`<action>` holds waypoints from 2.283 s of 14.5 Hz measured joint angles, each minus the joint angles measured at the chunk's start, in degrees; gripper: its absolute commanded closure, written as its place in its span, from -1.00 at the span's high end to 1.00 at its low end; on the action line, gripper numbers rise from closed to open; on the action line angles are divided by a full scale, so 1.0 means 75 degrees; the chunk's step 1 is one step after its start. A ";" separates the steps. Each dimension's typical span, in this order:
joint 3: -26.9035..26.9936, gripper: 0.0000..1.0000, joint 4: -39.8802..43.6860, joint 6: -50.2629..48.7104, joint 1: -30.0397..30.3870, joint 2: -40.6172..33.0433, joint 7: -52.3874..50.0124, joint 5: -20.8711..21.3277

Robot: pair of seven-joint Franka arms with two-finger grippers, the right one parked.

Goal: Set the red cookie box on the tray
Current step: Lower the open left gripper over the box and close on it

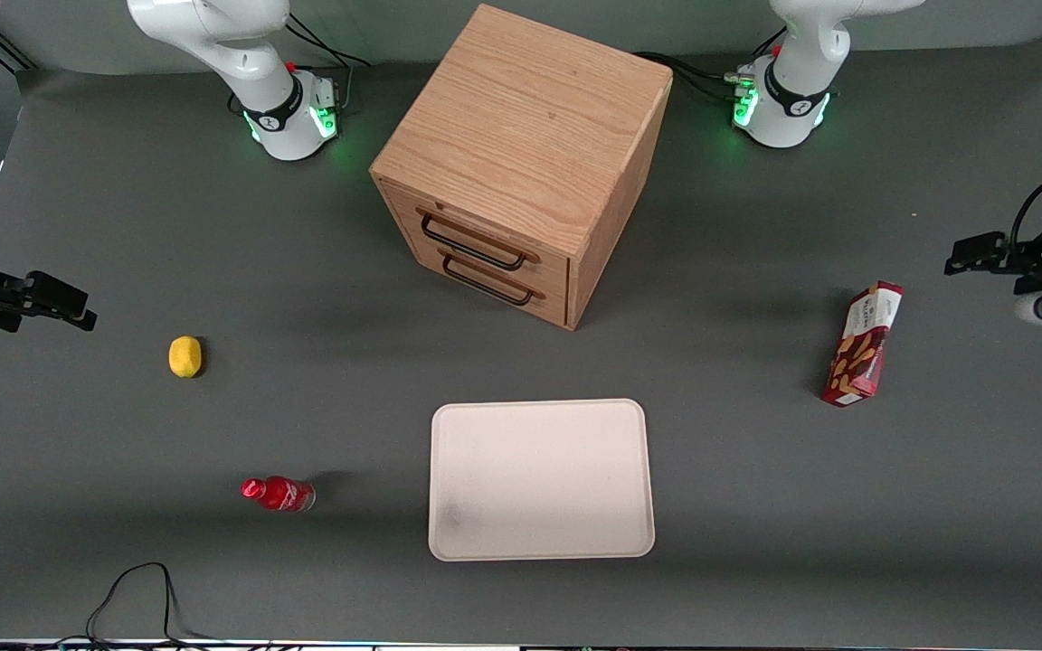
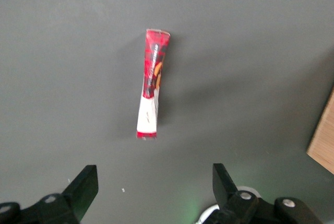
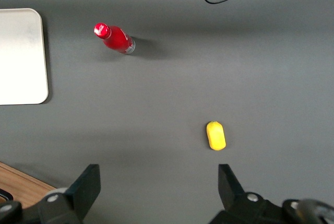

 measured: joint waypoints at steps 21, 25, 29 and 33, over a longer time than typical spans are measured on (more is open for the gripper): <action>0.0032 0.94 -0.2988 0.6126 0.0098 0.1994 0.1970 -0.0925; 0.0028 0.65 -0.2982 0.6134 0.0098 0.2032 0.1994 -0.1006; 0.0022 -1.00 -0.2983 0.6131 0.0098 0.2032 0.1997 -0.1033; 0.0003 -1.00 -0.2982 0.6124 0.0097 0.2032 0.1997 -0.1058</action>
